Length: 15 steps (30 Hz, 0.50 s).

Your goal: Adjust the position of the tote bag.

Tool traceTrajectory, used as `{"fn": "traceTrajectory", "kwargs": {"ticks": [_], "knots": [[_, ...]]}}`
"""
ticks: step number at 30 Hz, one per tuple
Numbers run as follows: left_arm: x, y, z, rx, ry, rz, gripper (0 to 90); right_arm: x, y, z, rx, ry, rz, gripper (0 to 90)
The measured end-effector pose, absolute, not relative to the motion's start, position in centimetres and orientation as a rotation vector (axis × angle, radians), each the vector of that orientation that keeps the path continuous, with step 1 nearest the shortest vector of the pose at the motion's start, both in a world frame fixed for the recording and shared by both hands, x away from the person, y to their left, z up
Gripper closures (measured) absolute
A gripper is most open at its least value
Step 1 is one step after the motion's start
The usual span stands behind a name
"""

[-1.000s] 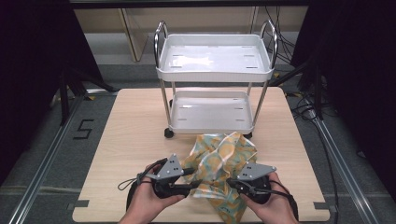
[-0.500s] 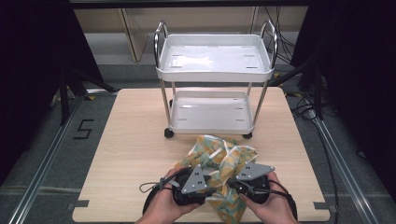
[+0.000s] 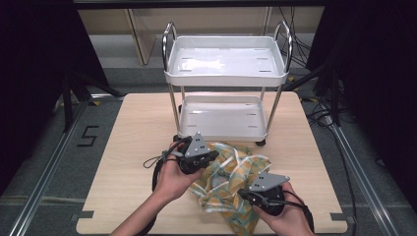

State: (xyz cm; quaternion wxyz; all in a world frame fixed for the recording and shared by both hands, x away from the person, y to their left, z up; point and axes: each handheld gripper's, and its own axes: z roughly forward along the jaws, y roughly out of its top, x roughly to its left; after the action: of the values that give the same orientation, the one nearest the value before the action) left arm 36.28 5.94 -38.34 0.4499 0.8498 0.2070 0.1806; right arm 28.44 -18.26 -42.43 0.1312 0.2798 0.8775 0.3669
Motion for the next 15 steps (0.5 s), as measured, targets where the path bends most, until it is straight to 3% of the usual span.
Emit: {"fn": "traceTrajectory", "kwargs": {"ticks": [1,5,8,12,15], "knots": [[36.0,5.8,-38.4,2.09,0.505,0.418,88.4,28.5,-18.3,-42.5,0.799,2.545,1.071,90.0],[33.5,5.8,-38.2,2.138,0.429,0.372,56.9,28.6,-18.5,-42.6,0.832,2.56,1.064,90.0],[31.3,6.1,-38.8,2.135,0.395,0.307,43.8,28.7,-18.5,-42.6,0.831,2.546,1.069,90.0],[29.6,6.5,-40.3,2.174,0.354,0.266,33.3,28.6,-18.5,-42.4,0.826,2.528,1.072,90.0],[29.3,6.3,-41.6,2.205,0.34,0.283,31.2,28.7,-18.5,-42.3,0.814,2.524,1.074,90.0]]}}
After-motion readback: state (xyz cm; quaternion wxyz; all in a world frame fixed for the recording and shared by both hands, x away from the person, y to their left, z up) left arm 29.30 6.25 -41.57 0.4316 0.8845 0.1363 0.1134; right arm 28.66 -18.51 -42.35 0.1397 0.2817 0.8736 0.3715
